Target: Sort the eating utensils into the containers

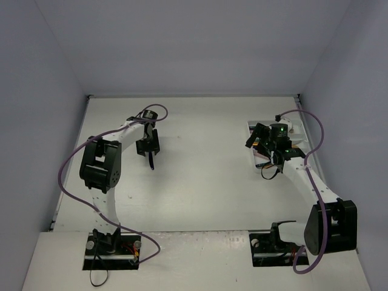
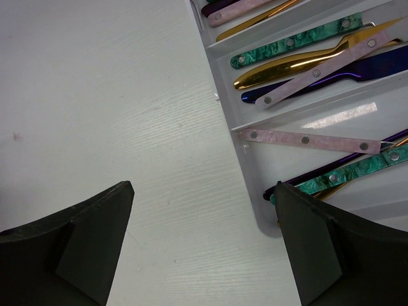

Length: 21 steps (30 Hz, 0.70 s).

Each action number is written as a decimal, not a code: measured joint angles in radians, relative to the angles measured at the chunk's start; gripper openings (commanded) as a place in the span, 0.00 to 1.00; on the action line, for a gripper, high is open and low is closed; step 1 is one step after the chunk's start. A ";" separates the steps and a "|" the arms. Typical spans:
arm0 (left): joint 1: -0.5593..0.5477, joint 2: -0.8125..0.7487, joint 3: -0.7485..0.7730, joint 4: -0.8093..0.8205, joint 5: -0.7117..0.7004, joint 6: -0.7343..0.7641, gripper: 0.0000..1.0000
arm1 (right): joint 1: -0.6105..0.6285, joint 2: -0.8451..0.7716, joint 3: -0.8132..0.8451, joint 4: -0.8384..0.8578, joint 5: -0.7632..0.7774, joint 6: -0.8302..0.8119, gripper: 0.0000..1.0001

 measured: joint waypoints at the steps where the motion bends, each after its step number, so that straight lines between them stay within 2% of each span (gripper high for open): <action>1: 0.000 0.004 0.008 -0.001 0.000 0.000 0.42 | 0.000 0.002 0.000 0.003 -0.004 0.000 0.89; 12: 0.000 0.035 0.039 -0.002 -0.006 -0.003 0.34 | 0.008 0.005 -0.001 0.005 -0.026 -0.005 0.89; 15: 0.000 0.038 0.043 -0.003 -0.006 -0.005 0.24 | 0.031 0.005 -0.001 0.005 -0.027 -0.020 0.88; 17: 0.000 0.045 0.052 -0.003 -0.005 -0.007 0.08 | 0.052 0.007 -0.001 0.007 -0.031 -0.028 0.88; 18: 0.000 0.048 0.056 -0.002 -0.004 -0.007 0.08 | 0.066 0.010 -0.001 0.008 -0.036 -0.031 0.88; 19: 0.000 0.050 0.058 -0.001 -0.003 -0.008 0.01 | 0.080 0.013 -0.001 0.010 -0.038 -0.033 0.88; 21: 0.000 0.050 0.059 -0.001 -0.006 -0.009 0.00 | 0.111 0.022 0.000 0.012 -0.038 -0.038 0.87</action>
